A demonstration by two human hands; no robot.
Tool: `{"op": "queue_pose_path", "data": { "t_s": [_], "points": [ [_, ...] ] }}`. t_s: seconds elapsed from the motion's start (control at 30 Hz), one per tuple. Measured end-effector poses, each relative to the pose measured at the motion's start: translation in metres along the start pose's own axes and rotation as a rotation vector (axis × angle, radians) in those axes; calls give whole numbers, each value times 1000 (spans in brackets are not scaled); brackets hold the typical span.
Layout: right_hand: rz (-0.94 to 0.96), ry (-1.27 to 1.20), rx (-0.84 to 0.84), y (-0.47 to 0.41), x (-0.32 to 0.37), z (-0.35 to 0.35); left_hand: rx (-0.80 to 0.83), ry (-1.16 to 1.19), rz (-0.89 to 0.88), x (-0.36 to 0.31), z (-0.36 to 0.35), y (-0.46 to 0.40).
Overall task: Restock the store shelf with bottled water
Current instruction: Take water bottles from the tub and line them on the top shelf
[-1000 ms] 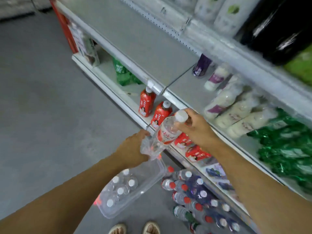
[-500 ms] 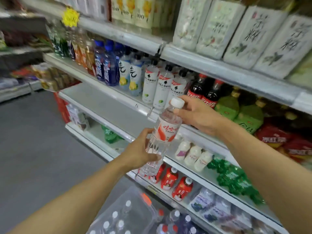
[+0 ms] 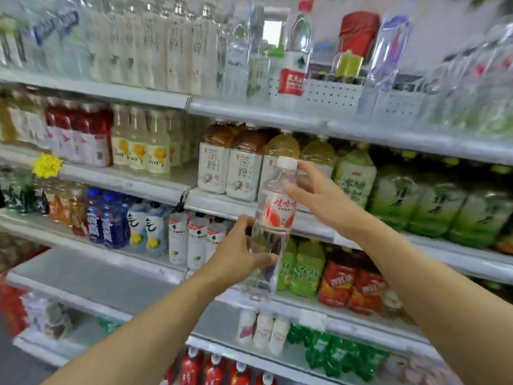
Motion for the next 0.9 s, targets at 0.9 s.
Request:
{"op": "queue_pose_path", "data": {
  "t_s": [0.9],
  "points": [
    [102,814,-434,-22,-30,368,18,196,-293,-333,-225,-125]
  ]
}}
Point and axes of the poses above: each hand's wrist, its own y-axis away from the middle knuckle, its own z-axis out of the back of the hand, x = y × z, the point moved 9 cm from there along -y, towards the middle knuckle, and after that the axes turned 12 degrees about -x, right-handed, at the moved point
